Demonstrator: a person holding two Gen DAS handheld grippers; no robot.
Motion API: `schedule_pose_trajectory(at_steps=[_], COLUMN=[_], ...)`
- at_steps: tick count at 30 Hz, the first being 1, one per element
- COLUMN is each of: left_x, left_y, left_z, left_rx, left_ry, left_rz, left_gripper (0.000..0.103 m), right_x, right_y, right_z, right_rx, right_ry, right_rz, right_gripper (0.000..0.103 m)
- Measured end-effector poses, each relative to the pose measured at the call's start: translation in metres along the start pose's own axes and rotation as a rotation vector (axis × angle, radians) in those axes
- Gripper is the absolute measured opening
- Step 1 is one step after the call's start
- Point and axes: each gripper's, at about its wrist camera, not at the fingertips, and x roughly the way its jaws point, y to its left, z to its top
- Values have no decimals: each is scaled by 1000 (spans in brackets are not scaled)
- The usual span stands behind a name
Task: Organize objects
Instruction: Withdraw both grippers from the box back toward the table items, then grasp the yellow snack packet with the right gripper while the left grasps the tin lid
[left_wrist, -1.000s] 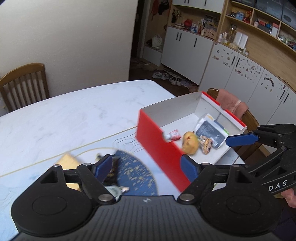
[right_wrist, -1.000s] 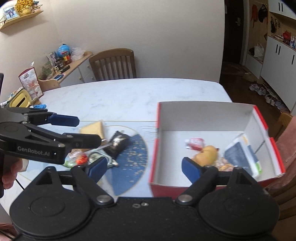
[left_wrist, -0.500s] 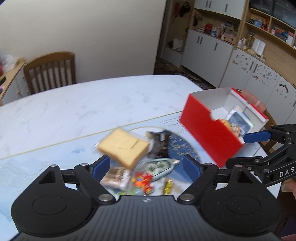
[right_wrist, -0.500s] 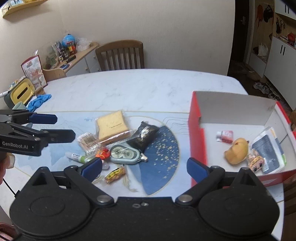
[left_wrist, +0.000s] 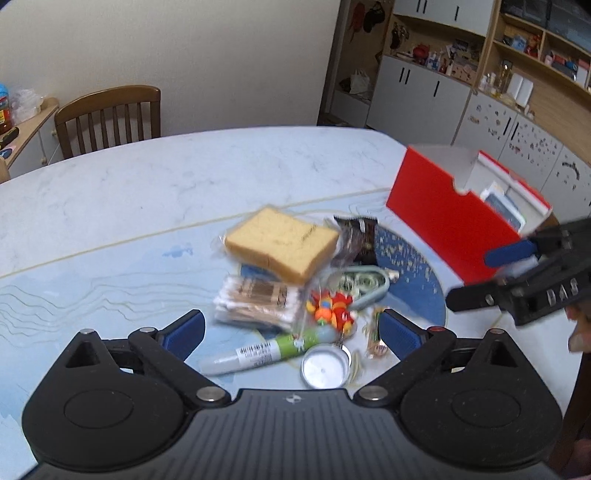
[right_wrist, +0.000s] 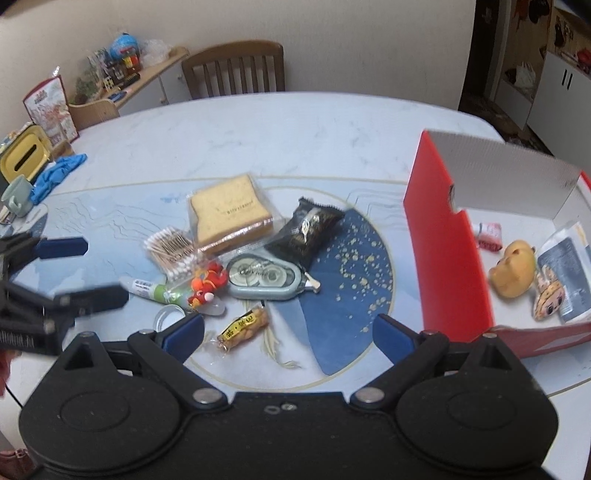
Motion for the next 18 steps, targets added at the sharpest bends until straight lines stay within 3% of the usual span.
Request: schedule_pose_trajectory(at_steps=[8, 13, 18], left_x=[20, 35, 44], left_y=[-17, -26, -28], left_z=[-29, -40, -48], left_rx=[51, 101, 95], left_ry=[12, 21, 34], left_rz=[8, 54, 70], left_gripper=[102, 102, 102], right_x=[33, 48, 60], right_y=[8, 14, 20], right_z=[-4, -4, -4], right_rx=[13, 2, -10], right_ry=[58, 77, 95], right_rz=[-21, -42, -60], right_gripper=[97, 97, 97])
